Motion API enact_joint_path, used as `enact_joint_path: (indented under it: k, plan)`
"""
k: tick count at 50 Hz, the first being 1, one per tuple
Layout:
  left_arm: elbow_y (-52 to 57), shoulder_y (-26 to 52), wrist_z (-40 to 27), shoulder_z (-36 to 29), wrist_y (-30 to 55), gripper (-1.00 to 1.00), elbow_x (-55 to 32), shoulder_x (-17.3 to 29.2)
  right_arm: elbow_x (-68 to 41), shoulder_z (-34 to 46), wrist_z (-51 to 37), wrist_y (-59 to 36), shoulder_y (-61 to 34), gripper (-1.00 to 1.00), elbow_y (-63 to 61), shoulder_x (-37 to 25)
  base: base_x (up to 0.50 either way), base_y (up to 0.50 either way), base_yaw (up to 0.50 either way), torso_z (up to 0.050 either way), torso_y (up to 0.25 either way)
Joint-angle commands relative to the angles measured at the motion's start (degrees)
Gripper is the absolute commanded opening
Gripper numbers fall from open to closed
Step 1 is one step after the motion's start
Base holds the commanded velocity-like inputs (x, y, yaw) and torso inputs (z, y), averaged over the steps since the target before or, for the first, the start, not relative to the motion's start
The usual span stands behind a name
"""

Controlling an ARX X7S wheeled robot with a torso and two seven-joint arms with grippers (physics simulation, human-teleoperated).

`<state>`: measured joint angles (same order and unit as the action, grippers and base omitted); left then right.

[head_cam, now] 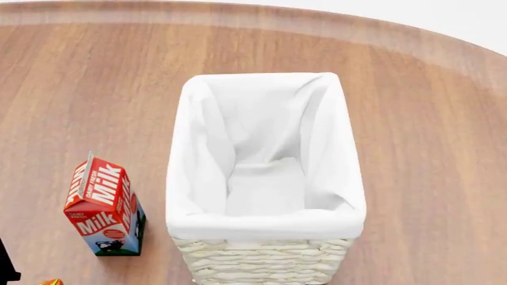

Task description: Pick up the tomato sauce, and put it in the basket.

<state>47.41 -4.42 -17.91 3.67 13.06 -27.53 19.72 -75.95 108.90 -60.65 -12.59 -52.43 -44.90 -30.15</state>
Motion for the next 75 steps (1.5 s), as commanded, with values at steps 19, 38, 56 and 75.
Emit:
enact_joint_path:
  k: [19, 38, 56, 75]
  plan:
    - [-0.22, -0.06, -0.31, -0.72, -0.45, 1.00, -0.32, 0.64, -5.43, 1.58, -3.57, -6.74, -4.66, 1.00, 0.83, 2.46, 0.00, 0.00, 0.00, 0.000, 0.000]
    - [-0.57, -0.13, -0.36, -1.26, -1.21, 1.00, -0.21, 0.85, -5.46, 0.90, 0.60, -8.34, -7.36, 1.00, 5.61, 3.64, 0.00, 0.00, 0.00, 0.000, 0.000]
    - [-0.29, -0.12, -0.79, -1.31, -1.30, 1.00, -0.71, 1.31, -5.69, 0.58, 3.74, -9.87, -9.13, 1.00, 8.95, 5.37, 0.00, 0.00, 0.00, 0.000, 0.000]
    - [-0.08, -0.05, -1.25, -1.35, -1.33, 1.00, -1.28, 1.81, -5.31, 0.44, 9.10, -10.76, -9.19, 1.00, 14.35, 9.22, 0.00, 0.00, 0.00, 0.000, 0.000]
